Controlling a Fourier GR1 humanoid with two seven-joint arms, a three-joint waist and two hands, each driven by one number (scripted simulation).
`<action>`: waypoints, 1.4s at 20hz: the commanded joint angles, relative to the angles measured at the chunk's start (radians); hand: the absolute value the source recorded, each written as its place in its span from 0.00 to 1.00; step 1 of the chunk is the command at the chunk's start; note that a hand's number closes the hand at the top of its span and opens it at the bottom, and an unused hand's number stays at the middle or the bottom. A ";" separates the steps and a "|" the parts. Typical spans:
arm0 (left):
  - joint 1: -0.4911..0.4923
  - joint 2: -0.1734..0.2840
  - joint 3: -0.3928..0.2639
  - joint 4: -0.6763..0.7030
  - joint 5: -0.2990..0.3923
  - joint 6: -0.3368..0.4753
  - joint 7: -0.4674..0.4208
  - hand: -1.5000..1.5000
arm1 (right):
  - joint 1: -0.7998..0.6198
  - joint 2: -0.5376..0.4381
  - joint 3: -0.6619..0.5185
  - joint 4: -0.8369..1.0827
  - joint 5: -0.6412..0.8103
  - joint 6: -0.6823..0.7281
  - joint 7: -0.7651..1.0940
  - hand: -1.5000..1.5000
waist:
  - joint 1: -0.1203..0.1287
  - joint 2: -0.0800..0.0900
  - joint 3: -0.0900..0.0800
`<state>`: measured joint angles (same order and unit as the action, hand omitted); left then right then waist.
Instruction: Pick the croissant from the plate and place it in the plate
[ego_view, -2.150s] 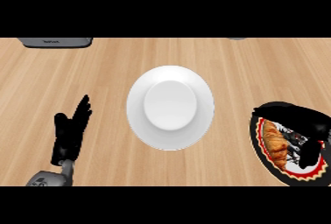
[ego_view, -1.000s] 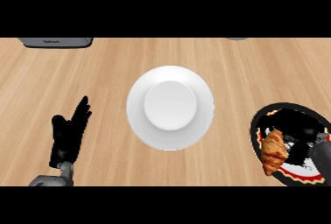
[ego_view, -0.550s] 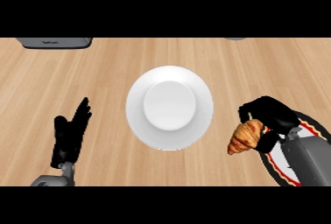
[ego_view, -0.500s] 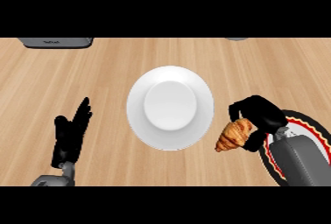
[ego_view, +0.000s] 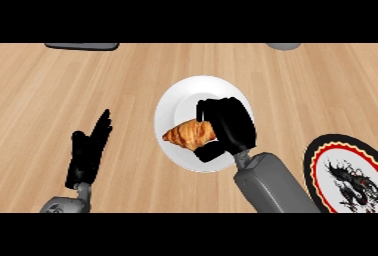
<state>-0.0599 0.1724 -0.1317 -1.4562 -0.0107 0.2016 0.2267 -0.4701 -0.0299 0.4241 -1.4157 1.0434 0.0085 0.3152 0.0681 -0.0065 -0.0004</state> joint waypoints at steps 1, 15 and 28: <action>0.000 -0.001 -0.007 -0.001 0.006 -0.016 0.003 0.50 | -0.112 0.028 0.111 -0.073 0.033 -0.152 0.293 1.00 | 0.008 -0.004 -0.002; 0.060 0.002 0.037 0.017 0.006 -0.011 -0.072 0.50 | -0.455 0.030 0.263 0.230 -0.049 -0.368 0.811 1.00 | -0.033 0.011 -0.001; -0.007 0.012 0.072 0.024 0.002 -0.025 -0.006 0.50 | -0.411 0.030 0.202 0.521 -0.292 -0.383 0.570 1.00 | -0.044 0.014 0.000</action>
<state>-0.0473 0.1696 -0.0837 -1.4720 -0.0180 0.1967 0.2302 -0.9252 -0.0014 0.6196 -0.9503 0.8439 -0.3741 0.9420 0.0259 0.0049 -0.0002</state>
